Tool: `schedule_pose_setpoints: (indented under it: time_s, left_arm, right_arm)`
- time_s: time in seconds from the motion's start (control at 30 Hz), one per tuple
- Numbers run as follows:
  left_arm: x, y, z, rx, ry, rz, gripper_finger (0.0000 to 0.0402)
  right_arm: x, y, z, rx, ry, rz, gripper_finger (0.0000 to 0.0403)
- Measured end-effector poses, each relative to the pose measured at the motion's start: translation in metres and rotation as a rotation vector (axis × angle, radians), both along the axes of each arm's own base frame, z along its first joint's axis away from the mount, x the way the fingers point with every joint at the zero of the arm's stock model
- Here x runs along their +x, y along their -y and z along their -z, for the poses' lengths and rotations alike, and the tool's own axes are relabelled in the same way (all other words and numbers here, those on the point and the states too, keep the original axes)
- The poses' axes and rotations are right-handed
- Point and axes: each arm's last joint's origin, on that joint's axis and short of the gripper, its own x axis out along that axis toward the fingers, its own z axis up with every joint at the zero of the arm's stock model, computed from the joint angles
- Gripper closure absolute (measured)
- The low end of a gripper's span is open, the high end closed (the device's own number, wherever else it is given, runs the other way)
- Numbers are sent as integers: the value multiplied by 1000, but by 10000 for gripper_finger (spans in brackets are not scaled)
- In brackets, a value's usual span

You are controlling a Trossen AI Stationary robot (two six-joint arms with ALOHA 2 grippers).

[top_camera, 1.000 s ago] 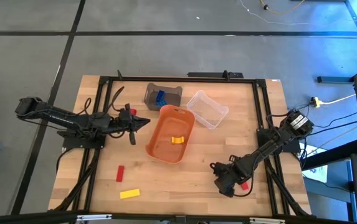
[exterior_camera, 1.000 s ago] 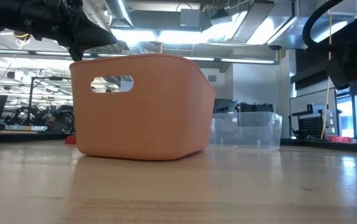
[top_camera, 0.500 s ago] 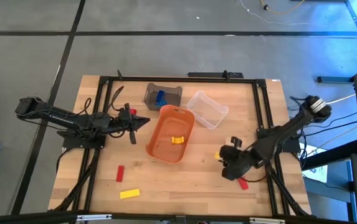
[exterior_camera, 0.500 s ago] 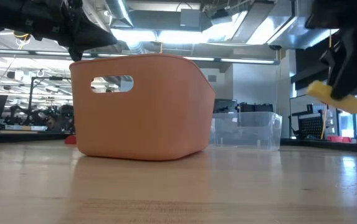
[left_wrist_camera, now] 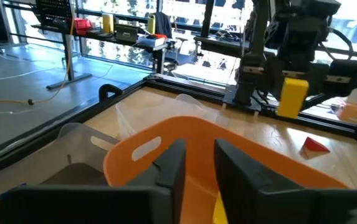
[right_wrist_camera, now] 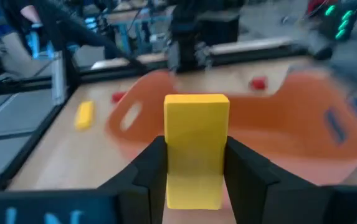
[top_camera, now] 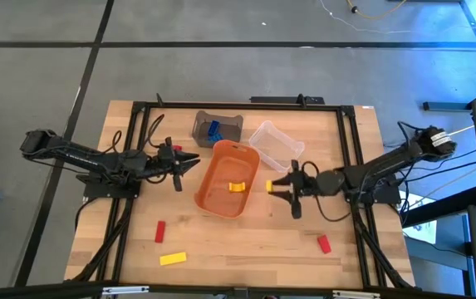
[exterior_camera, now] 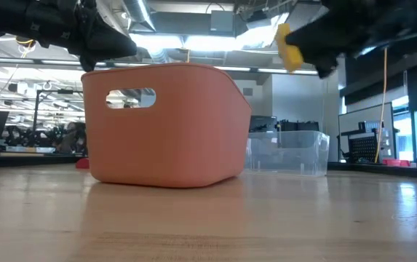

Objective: Sort & place blocks by color
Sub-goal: Put the right yellow block into the orange bin

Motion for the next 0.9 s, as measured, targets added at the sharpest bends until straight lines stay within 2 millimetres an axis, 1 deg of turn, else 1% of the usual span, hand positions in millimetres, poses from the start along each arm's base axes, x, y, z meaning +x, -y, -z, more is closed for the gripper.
schedule_pose_setpoints:
  time_s: [0.1,0.17,0.23,0.37,0.6,0.9]
  left_arm:
    - [0,0,0,2,-1,4,298]
    - [0,1,0,7,-4,29,290]
    - [0,2,0,7,-3,51,289]
    - [0,1,-1,7,3,35,293]
    - [0,1,-1,20,0,32,297]
    - [0,1,-1,24,-1,31,298]
  right_arm:
    - [6,11,-8,-45,40,13,280]
    - [8,16,-11,-57,63,16,280]
    - [10,21,-14,-62,93,19,280]
    - [12,28,-20,-70,147,30,280]
    - [13,35,-24,-76,194,35,280]
    - [13,35,-25,-75,203,35,280]
